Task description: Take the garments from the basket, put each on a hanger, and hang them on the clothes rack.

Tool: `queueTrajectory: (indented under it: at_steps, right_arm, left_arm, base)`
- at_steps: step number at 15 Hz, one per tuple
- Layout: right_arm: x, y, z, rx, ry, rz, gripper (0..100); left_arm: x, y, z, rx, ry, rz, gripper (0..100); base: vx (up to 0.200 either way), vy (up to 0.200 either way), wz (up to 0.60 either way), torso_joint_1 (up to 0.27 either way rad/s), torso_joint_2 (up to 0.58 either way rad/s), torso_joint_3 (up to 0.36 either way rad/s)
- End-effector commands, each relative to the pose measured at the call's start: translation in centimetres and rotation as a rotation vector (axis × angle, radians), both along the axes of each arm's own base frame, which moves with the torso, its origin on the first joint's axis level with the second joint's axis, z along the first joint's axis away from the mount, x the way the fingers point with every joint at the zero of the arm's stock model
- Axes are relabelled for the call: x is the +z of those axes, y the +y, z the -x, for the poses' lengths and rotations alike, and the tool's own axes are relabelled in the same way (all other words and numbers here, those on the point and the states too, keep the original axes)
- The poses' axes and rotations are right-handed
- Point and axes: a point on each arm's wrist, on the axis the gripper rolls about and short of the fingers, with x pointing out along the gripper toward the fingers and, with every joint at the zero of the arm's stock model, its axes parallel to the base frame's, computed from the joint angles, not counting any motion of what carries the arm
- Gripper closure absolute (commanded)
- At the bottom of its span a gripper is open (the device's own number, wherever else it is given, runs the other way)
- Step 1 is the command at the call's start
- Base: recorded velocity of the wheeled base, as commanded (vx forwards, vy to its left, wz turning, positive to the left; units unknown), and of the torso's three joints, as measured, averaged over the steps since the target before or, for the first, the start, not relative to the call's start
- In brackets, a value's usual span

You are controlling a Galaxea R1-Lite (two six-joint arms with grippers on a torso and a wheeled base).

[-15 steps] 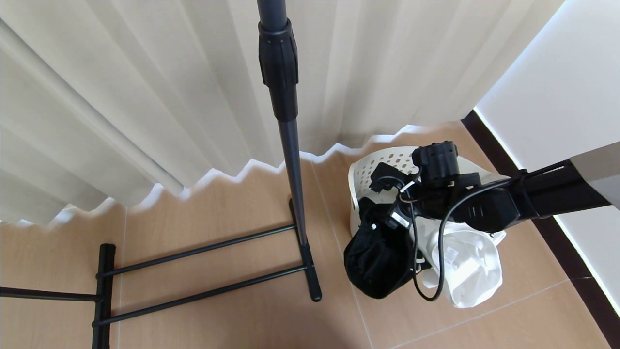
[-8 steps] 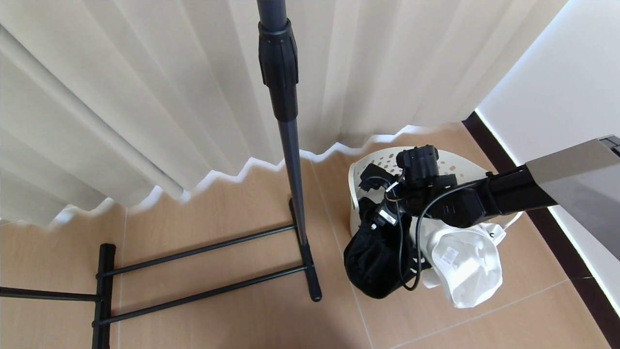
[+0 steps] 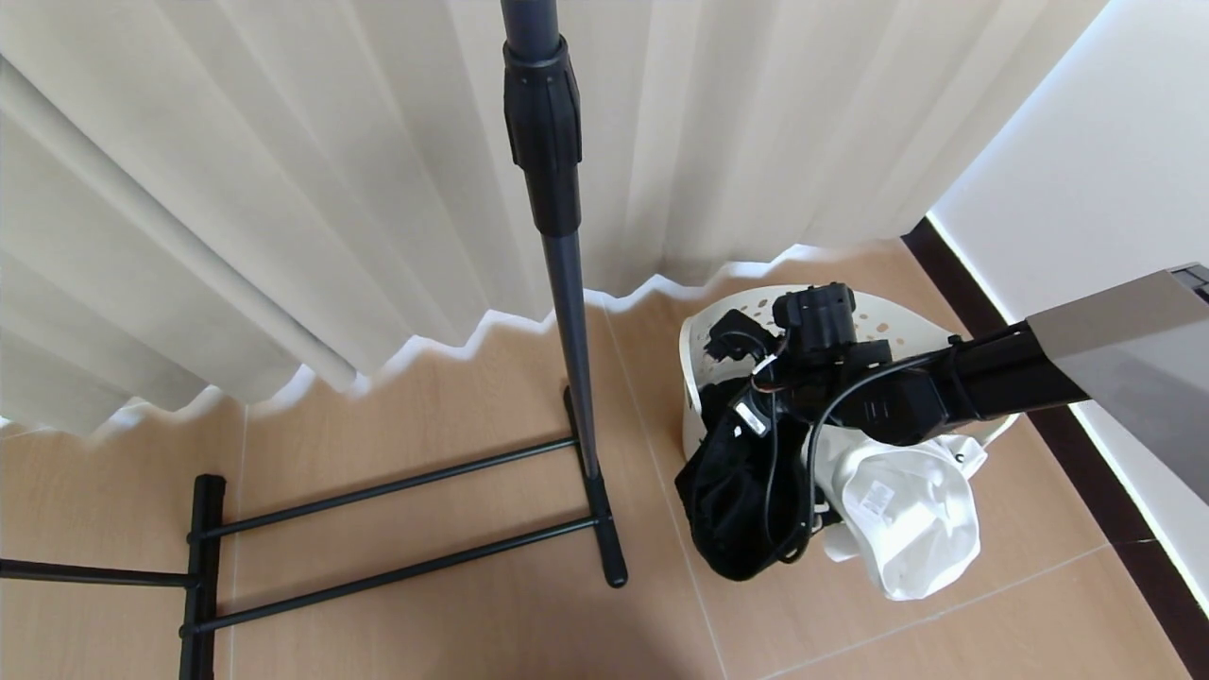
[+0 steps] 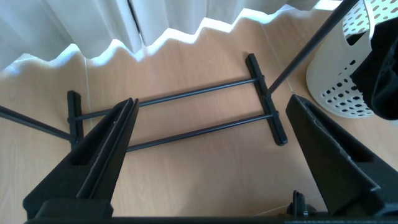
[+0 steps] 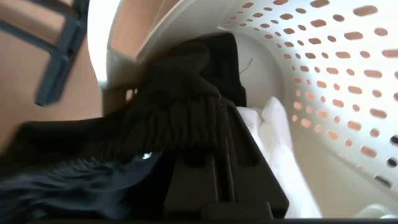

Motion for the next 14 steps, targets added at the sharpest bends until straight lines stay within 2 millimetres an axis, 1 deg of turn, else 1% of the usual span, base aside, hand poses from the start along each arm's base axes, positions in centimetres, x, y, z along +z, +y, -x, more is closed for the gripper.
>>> queueTrajectory:
  at_steps: [1, 4, 5, 6, 7, 8, 9, 10, 12, 14]
  right_arm:
    - [4.4, 0.2, 4.1, -0.024, -0.084, -0.167, 100]
    - [9.1, -0.3, 11.0, -0.025, -0.167, -0.408, 100]
    - [10.8, -0.9, 13.3, -0.023, -0.196, -0.494, 100]
    - [12.4, -1.5, 16.1, -0.012, -0.22, -0.569, 100]
    - [13.4, -2.1, 18.4, 0.018, -0.235, -0.614, 100]
    - [13.8, -2.7, 19.8, 0.037, -0.248, -0.634, 100]
    - [14.4, -4.0, 22.3, 0.069, -0.268, -0.664, 100]
    - [14.6, -4.9, 23.7, 0.103, -0.276, -0.687, 100]
    - [15.2, -5.2, 24.1, 0.135, -0.29, -0.701, 100]
    - [14.9, -5.1, 24.0, 0.133, -0.28, -0.695, 100]
  left_arm:
    - [0.0, 0.0, 0.0, 0.0, 0.001, 0.001, 0]
    - [0.0, 0.0, 0.0, 0.0, 0.001, 0.002, 0]
    - [0.0, 0.0, 0.0, 0.0, 0.001, 0.001, 0]
    - [0.0, 0.0, 0.0, 0.0, 0.001, -0.001, 0]
    - [0.0, 0.0, 0.0, 0.0, 0.001, -0.001, 0]
    - [0.0, 0.0, 0.0, 0.0, 0.001, -0.001, 0]
    - [0.0, 0.0, 0.0, 0.0, 0.001, -0.002, 0]
    - [0.0, 0.0, 0.0, 0.0, 0.0, -0.002, 0]
    - [0.0, 0.0, 0.0, 0.0, 0.003, -0.004, 0]
    - [0.0, 0.0, 0.0, 0.0, 0.001, -0.004, 0]
  base:
    - [0.0, 0.0, 0.0, 0.0, 0.0, 0.0]
    - [0.0, 0.0, 0.0, 0.0, 0.0, 0.0]
    - [0.0, 0.0, 0.0, 0.0, 0.0, 0.0]
    - [0.0, 0.0, 0.0, 0.0, 0.0, 0.0]
    - [0.0, 0.0, 0.0, 0.0, 0.0, 0.0]
    - [0.0, 0.0, 0.0, 0.0, 0.0, 0.0]
    - [0.0, 0.0, 0.0, 0.0, 0.0, 0.0]
    - [0.0, 0.0, 0.0, 0.0, 0.0, 0.0]
    - [0.0, 0.0, 0.0, 0.0, 0.0, 0.0]
    - [0.0, 0.0, 0.0, 0.0, 0.0, 0.0]
